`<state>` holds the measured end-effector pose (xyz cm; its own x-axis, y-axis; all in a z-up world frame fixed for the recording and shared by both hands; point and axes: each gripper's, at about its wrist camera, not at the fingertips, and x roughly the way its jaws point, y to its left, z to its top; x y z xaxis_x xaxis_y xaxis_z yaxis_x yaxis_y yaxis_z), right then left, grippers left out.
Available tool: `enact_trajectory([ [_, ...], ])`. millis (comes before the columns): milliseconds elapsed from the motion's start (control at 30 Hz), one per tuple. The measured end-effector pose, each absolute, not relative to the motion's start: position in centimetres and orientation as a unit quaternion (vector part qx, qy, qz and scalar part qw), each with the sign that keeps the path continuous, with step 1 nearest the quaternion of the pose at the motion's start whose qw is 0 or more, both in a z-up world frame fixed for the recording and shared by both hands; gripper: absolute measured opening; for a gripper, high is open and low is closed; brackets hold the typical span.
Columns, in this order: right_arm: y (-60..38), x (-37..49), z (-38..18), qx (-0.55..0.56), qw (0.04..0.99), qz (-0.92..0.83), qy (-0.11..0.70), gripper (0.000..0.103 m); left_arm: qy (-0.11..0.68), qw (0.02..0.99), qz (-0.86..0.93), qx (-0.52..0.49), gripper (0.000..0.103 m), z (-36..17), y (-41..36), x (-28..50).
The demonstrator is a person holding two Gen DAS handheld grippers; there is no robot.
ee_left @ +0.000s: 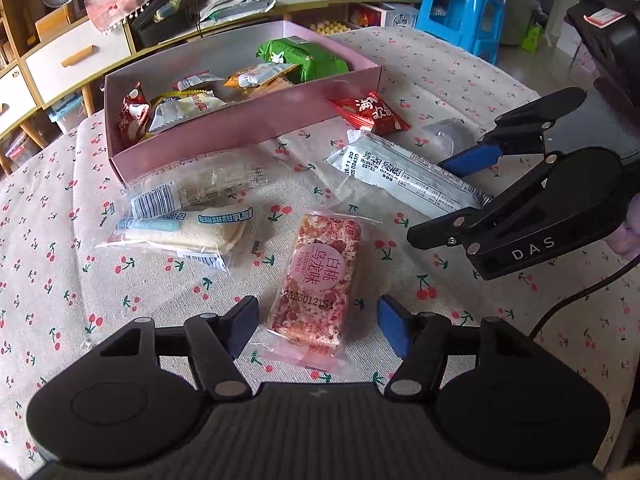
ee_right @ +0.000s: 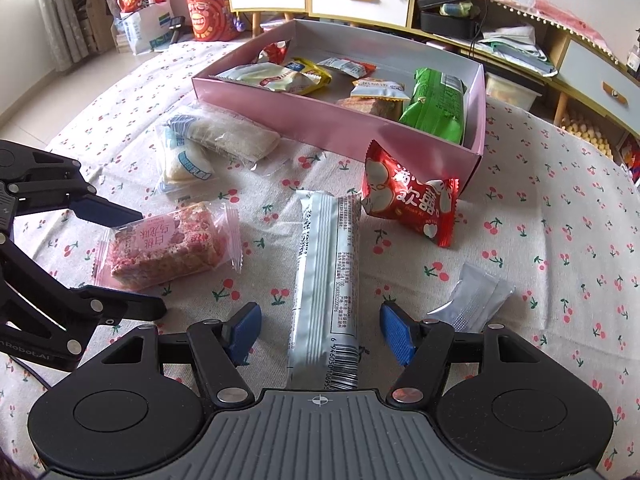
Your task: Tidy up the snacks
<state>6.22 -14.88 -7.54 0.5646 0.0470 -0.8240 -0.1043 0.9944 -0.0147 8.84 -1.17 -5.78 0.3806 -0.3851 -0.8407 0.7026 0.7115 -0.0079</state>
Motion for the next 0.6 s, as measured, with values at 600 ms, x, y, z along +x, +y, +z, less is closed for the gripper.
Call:
enact_trajectory([
  [600,-14.7,6.1,-6.2,-0.022,0.874,0.029,0.485,0.029,0.466,0.829,-0.281,0.126,0.031,-4.8,-1.8,8.7],
])
